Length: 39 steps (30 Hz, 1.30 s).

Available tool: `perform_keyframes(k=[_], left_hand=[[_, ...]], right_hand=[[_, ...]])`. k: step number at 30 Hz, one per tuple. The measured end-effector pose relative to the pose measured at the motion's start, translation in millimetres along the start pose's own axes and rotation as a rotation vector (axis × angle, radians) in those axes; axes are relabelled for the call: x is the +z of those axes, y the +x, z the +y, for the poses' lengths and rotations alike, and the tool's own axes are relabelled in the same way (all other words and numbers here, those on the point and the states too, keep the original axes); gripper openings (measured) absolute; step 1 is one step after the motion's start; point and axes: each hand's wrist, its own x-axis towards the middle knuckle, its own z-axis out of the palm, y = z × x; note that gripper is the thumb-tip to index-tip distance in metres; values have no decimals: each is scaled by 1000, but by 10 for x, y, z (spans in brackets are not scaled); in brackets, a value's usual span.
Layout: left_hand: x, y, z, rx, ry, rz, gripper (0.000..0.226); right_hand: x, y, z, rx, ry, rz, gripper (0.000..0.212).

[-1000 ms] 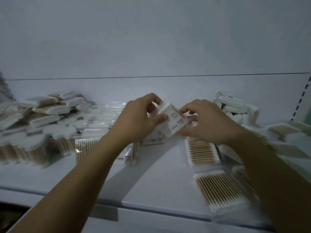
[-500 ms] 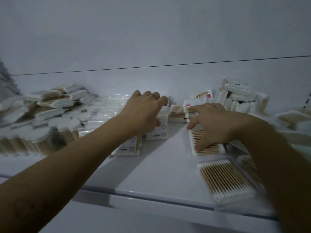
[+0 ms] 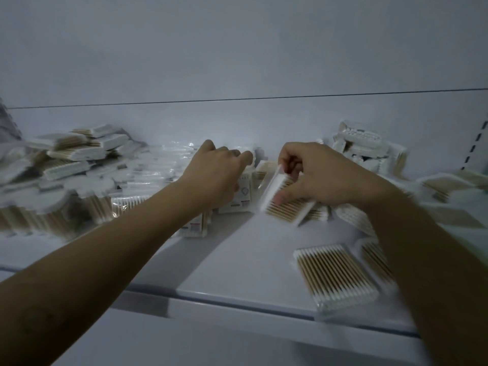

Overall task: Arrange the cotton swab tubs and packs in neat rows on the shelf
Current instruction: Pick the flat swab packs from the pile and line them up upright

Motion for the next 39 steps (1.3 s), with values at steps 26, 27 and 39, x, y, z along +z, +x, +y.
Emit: perform_keyframes(k=[26, 27, 39], left_hand=[[-101, -338, 539, -564, -1663, 451, 31], [-94, -353, 527, -580, -1689, 481, 30], [24, -544, 515, -475, -1533, 688, 40]], right_hand=[[60, 43, 14, -171, 67, 332, 46], [88, 48, 5, -186, 53, 295, 47], [139, 1, -119, 7, 314, 213, 47]])
